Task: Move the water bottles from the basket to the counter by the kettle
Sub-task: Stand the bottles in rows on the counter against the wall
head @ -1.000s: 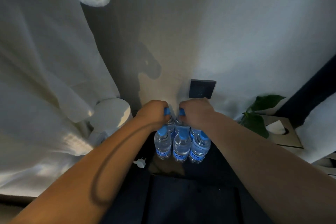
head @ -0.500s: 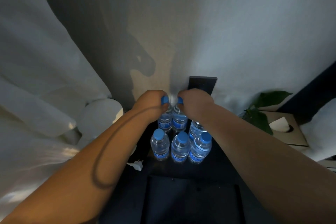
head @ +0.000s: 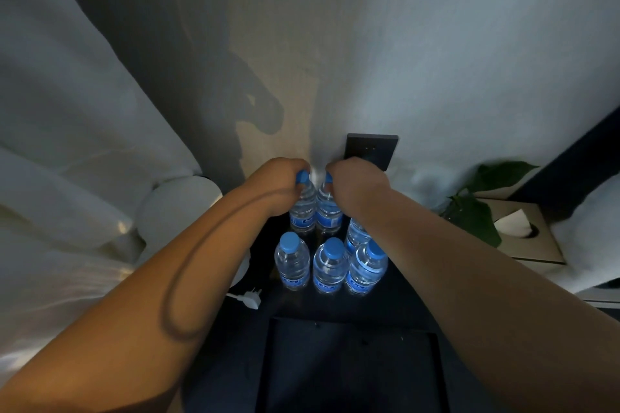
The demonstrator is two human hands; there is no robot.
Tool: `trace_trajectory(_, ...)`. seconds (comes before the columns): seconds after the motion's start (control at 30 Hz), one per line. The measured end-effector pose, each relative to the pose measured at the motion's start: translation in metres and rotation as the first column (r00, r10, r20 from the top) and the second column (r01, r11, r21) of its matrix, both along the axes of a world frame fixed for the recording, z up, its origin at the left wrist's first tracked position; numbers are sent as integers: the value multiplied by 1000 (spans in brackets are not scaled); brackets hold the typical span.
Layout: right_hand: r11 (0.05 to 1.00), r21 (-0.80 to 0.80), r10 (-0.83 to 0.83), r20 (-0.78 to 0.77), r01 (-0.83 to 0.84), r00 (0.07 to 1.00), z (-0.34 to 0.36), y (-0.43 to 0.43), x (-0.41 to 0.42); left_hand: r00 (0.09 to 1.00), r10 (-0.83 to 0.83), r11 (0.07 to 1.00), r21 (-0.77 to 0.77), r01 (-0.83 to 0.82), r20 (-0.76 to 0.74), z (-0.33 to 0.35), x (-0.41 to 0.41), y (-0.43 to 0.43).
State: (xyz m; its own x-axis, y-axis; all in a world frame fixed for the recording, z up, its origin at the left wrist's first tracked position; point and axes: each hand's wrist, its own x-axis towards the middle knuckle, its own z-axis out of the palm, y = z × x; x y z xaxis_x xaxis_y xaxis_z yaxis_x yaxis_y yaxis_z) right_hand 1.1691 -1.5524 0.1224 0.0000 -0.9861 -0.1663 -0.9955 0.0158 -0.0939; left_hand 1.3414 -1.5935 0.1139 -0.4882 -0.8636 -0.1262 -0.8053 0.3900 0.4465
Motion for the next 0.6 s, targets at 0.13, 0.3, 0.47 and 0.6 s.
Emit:
trace_trajectory(0.13, 1000, 31, -3, -8, 4, 1000, 0, -3, 3, 999, -22, 1000, 20, 21, 34, 0, 0, -1)
trace_trajectory(0.3, 998, 66, -17, -14, 17, 1000, -1, -8, 5, 997, -39, 999, 17, 38, 70, 1, -1, 0)
trace_trajectory(0.47, 999, 38, -34, 9, 34, 999, -5, -6, 3, 996, 84, 996, -43, -83, 9, 5, -5, 4)
trace_trajectory(0.6, 998, 53, -32, 34, 30, 999, -3, -6, 1, 997, 69, 997, -39, -68, 36, 7, -8, 5)
